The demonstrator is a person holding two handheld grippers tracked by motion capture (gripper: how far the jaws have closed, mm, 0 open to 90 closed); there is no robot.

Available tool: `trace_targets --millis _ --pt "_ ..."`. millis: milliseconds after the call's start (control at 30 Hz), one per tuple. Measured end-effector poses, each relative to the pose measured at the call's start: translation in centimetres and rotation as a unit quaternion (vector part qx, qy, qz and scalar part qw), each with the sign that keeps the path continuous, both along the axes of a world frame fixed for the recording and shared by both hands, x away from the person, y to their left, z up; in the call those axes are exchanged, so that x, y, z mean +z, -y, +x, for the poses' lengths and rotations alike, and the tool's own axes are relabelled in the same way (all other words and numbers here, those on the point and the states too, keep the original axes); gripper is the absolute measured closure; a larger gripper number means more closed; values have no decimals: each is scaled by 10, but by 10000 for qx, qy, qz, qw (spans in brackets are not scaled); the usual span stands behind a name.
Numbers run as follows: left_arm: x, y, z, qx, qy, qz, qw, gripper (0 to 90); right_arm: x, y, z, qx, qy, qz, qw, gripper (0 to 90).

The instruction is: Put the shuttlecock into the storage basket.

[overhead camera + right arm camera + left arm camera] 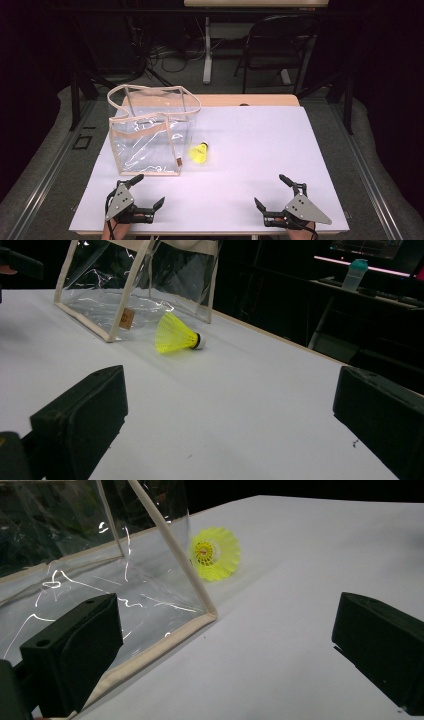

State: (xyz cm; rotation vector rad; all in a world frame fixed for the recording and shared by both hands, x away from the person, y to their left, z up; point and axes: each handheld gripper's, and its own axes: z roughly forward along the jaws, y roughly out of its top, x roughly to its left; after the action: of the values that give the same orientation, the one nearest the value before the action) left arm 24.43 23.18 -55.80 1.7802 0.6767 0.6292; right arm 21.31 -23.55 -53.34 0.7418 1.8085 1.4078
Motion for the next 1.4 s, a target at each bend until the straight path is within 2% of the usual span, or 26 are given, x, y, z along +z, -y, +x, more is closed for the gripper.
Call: trace_targets --millis 33,367,500,700,867,1067,1267,1400 --pt "0 0 0 -9 -12 -2 10000 1 -1 0 1 -17 -59 6 10000 7" --pt "1 1 1 -29 -58 8 10000 1 -2 -1 2 -12 -84 -12 10000 10" --pt "-1 1 2 -17 -195 -26 9998 1 -2 -1 2 -16 -101 1 9999 10" --pt "-1 3 4 -13 -159 4 9999 1 -3 -1 4 -17 -141 -44 9999 11" --pt "-2 5 6 -8 -224 41 9997 1 -3 0 3 -16 -154 -8 9999 11" --pt "0 7 6 59 -286 63 9996 1 -4 -3 3 7 -167 -74 9998 11" --pt "5 15 9 104 -273 249 9993 1 -5 -1 6 -63 -200 -59 9998 12" --pt "7 19 12 153 -334 330 9988 1 -6 -1 8 -64 -238 -100 9996 12"
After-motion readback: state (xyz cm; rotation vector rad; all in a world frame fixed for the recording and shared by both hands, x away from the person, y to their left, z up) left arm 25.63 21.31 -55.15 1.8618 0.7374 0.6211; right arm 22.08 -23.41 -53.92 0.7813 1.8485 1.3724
